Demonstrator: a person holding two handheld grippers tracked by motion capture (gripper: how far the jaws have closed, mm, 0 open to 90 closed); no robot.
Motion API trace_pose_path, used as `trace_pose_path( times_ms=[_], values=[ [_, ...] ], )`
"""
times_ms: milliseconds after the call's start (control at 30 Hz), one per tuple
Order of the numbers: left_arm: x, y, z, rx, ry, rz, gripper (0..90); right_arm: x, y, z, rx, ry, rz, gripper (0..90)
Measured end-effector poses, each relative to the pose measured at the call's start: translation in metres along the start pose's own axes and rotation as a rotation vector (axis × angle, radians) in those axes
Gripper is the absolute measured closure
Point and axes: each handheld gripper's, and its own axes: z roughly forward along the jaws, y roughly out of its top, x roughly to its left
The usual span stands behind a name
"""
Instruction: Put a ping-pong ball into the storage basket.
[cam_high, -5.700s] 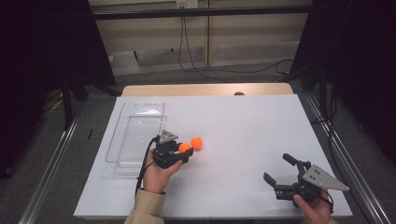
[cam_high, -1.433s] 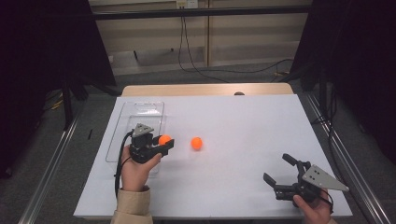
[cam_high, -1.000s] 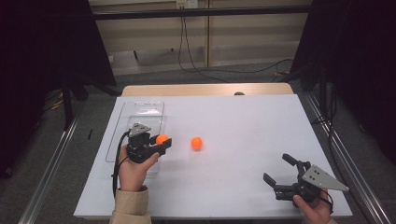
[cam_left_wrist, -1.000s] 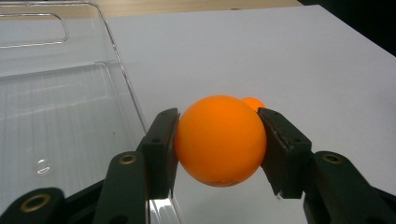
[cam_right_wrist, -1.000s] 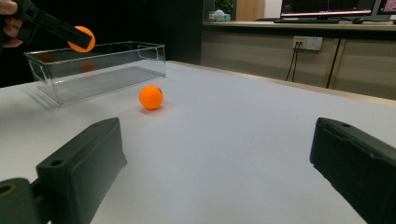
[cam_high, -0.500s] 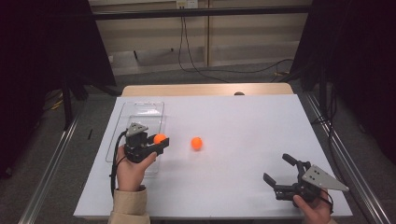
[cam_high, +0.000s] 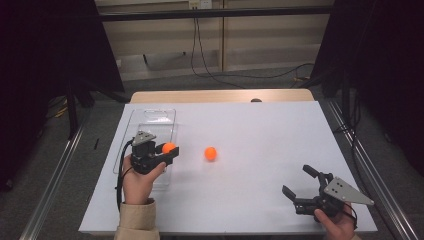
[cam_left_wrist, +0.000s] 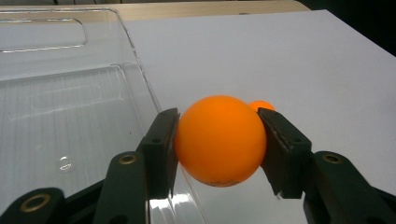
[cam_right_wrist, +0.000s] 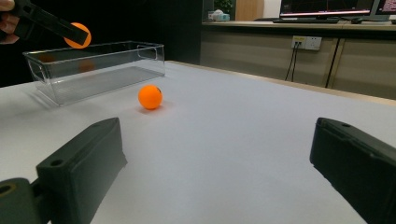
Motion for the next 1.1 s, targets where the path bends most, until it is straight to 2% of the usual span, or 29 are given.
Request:
trace_pose_path(
  times_ms=[400, 1100],
  values=[
    [0.005, 0.000, -0.003, -0.004, 0.006, -0.008, 50.9, 0.000, 0.000, 0.000, -0.001, 0.001, 0.000, 2.4],
    [0.015, -0.003, -0.009, -0.018, 0.045, -0.019, 50.9, 0.000, 0.000, 0.000, 0.000, 0.001, -0.001, 2.4]
  ],
)
